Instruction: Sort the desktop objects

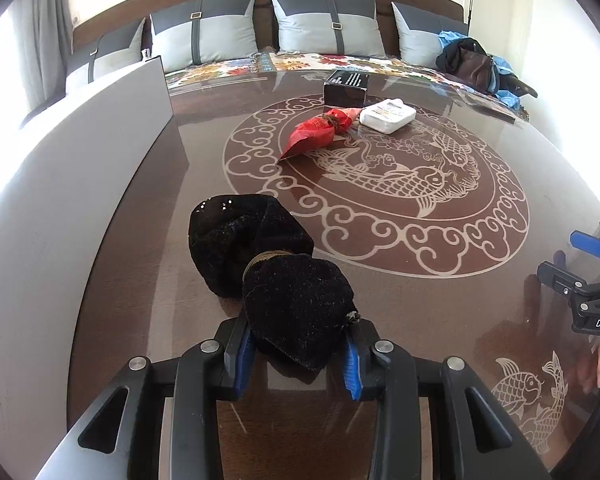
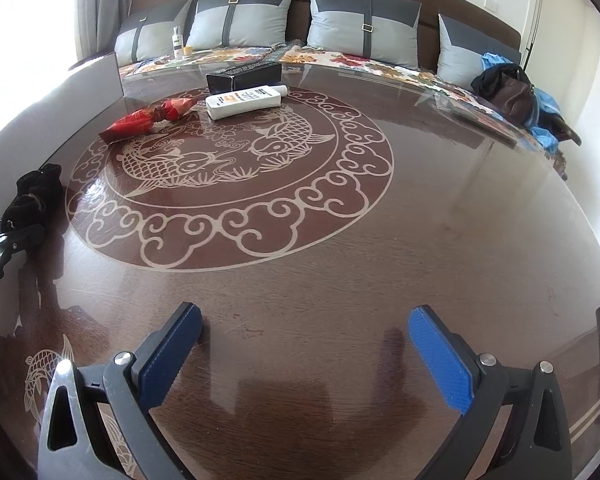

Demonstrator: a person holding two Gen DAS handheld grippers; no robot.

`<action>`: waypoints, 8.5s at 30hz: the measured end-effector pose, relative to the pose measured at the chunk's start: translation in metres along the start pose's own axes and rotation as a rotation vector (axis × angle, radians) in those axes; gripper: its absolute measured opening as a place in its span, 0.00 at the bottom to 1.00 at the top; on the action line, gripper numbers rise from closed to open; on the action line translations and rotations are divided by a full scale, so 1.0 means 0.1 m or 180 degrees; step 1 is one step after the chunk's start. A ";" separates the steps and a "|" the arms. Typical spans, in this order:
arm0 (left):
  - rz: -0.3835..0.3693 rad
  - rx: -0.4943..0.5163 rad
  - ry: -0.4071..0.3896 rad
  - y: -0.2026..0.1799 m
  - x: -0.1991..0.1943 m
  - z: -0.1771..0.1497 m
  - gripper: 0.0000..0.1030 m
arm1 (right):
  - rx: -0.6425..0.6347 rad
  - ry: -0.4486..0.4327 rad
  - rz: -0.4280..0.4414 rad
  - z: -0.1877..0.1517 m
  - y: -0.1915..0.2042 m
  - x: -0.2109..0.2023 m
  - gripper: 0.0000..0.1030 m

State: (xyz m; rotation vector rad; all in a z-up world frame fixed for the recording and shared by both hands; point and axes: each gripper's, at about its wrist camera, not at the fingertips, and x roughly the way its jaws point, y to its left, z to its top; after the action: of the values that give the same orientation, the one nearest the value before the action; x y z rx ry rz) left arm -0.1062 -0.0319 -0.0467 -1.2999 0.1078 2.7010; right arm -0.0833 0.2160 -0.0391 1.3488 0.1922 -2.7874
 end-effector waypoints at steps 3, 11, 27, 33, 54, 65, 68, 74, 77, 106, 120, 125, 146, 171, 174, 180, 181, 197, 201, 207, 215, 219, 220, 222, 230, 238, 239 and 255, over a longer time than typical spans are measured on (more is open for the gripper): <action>0.0001 0.0004 -0.0032 0.00 0.00 -0.02 0.35 | -0.0008 -0.0005 -0.0011 0.00 0.00 0.00 1.00; -0.0034 -0.0016 -0.0059 0.06 -0.12 -0.16 0.35 | 0.0079 0.0052 0.0102 0.01 -0.06 0.03 1.00; -0.0282 -0.0152 -0.0112 0.23 -0.21 -0.25 0.35 | 0.0730 0.0488 0.0954 1.45 1.08 0.60 0.89; -0.0165 0.0019 -0.0090 0.20 -0.20 -0.27 0.35 | 0.1085 0.0845 0.0818 1.87 1.29 1.20 0.90; -0.0692 -0.0338 -0.0379 0.32 -0.61 -0.27 0.35 | -0.0359 0.0613 0.0903 0.00 0.69 -0.34 0.25; -0.0477 -0.0837 -0.0734 1.13 -1.58 -0.04 0.35 | -0.0460 0.0196 0.1254 0.59 1.22 -0.78 0.18; -0.0349 -0.0851 -0.0765 1.31 -1.78 -0.15 0.35 | -0.0503 0.0362 0.1295 0.77 1.41 -0.68 0.24; -0.0387 -0.0780 -0.0702 1.20 -1.91 -0.47 0.35 | -0.0242 0.1035 0.1170 0.62 0.97 -0.57 0.47; -0.0473 -0.0742 -0.0666 0.99 -1.86 -0.55 0.35 | -0.0347 0.1358 0.0939 0.33 0.80 -0.45 0.47; 0.0523 -0.1101 0.0074 2.70 -1.33 -0.30 0.36 | -0.1070 0.0332 0.2345 1.67 3.97 -1.13 0.20; 0.0552 -0.1109 -0.0463 2.11 -1.80 -0.42 0.90 | -0.0917 -0.0401 0.1564 1.13 2.94 -0.98 0.92; 0.0054 -0.0791 -0.0557 1.30 -1.86 -0.26 0.90 | -0.0859 -0.0098 0.0678 0.55 1.90 -0.48 0.95; 0.0009 -0.0396 0.0279 -0.54 -0.08 -0.01 0.96 | 0.0150 0.0120 0.0187 0.03 -0.18 0.07 1.00; 0.0329 -0.0474 0.0184 -0.59 0.45 0.44 1.00 | -0.0074 0.0144 0.0373 0.61 -0.18 0.51 1.00; 0.0329 -0.0474 0.0184 -0.59 0.45 0.44 1.00 | -0.0074 0.0144 0.0372 0.61 -0.18 0.51 1.00; 0.0328 -0.0474 0.0183 -0.59 0.45 0.43 1.00 | -0.0074 0.0144 0.0373 0.61 -0.18 0.51 1.00; 0.0328 -0.0474 0.0183 -0.59 0.45 0.43 1.00 | -0.0074 0.0144 0.0373 0.61 -0.18 0.51 1.00; 0.0345 -0.0485 0.0206 -0.59 0.46 0.45 1.00 | -0.0074 0.0145 0.0373 0.61 -0.18 0.51 1.00; 0.0263 -0.0436 0.0448 -0.52 0.63 0.70 1.00 | -0.0074 0.0144 0.0374 0.61 -0.18 0.51 1.00; -0.0040 -0.0458 0.0229 -0.46 0.82 1.44 1.00 | -0.0074 0.0143 0.0375 0.61 -0.18 0.50 1.00; -0.0251 0.0476 0.0387 -1.01 1.44 2.09 1.00 | -0.0074 0.0146 0.0374 0.62 -0.19 0.51 1.00; -0.0151 0.0694 0.0482 -1.17 1.68 2.11 1.00 | -0.0075 0.0146 0.0374 0.62 -0.19 0.51 1.00; -0.0198 0.0703 0.0420 -1.19 1.68 2.12 1.00 | -0.0075 0.0146 0.0374 0.62 -0.18 0.51 1.00; -0.0254 0.0729 0.0410 -1.23 1.71 2.13 1.00 | -0.0074 0.0145 0.0374 0.62 -0.19 0.51 1.00; -0.0396 0.0522 0.0215 -1.31 1.66 2.13 0.64 | -0.0076 0.0146 0.0375 0.62 -0.19 0.51 1.00; -0.0328 0.0421 0.0192 -1.33 1.51 1.97 0.50 | -0.0075 0.0145 0.0375 0.62 -0.18 0.51 1.00; -0.0322 0.0404 0.0194 -1.31 1.47 1.92 0.49 | -0.0075 0.0146 0.0375 0.62 -0.19 0.51 1.00; 0.0143 -0.0195 0.0140 -0.29 0.69 0.85 0.50 | -0.0075 0.0145 0.0376 0.62 -0.18 0.51 1.00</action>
State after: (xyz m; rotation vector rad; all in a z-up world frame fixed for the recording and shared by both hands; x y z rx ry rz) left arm -0.2094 0.0143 -0.0477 -1.3906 0.0601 2.7341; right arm -0.1650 0.2273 -0.0390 1.3720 0.1414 -2.6519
